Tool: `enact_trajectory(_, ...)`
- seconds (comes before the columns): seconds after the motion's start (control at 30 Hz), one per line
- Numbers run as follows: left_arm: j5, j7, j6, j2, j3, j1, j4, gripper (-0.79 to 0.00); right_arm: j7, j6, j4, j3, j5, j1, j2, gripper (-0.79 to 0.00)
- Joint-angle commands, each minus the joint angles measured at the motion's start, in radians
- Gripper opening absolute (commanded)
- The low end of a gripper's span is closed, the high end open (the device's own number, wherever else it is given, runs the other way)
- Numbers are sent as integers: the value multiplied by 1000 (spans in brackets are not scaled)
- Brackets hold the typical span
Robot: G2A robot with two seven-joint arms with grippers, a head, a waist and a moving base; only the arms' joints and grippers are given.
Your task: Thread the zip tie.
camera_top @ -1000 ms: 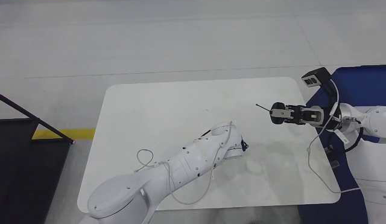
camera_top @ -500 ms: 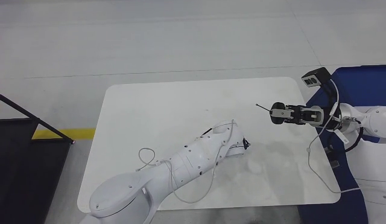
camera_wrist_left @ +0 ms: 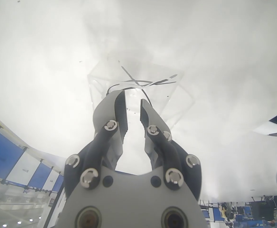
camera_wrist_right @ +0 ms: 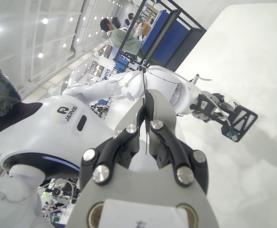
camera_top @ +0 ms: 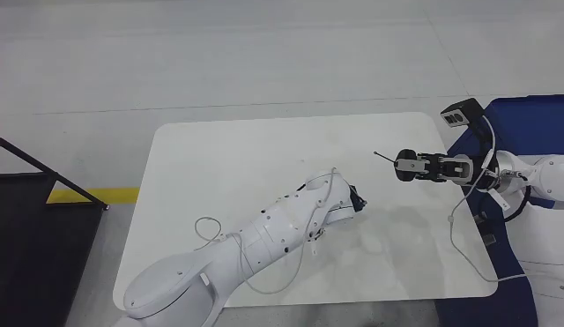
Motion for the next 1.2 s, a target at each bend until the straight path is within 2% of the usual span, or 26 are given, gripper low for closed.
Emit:
enact_trajectory(0.0, 4, 5, -8, -2, 3, 6, 5, -646, 0, 0, 0, 0, 0, 0, 0, -785)
enact_trajectory(0.33, 18, 72, -29, -24, 4, 8, 45, -631, 0, 0, 0, 0, 0, 0, 0, -785)
enact_trajectory(0.83, 29, 118, -47, -68, 9, -5, 152, -637, 0, 0, 0, 0, 0, 0, 0, -785)
enact_trajectory(0.93, 30, 120, -50, -75, 9, -8, 165, -696, 0, 0, 0, 0, 0, 0, 0, -785)
enact_trajectory(1.0, 31, 119, -52, -80, 7, -11, 172, -785, 0, 0, 0, 0, 0, 0, 0, -785)
enact_trajectory(1.17, 34, 112, -51, -87, 0, -18, 176, -785, 0, 0, 0, 0, 0, 0, 0, -785)
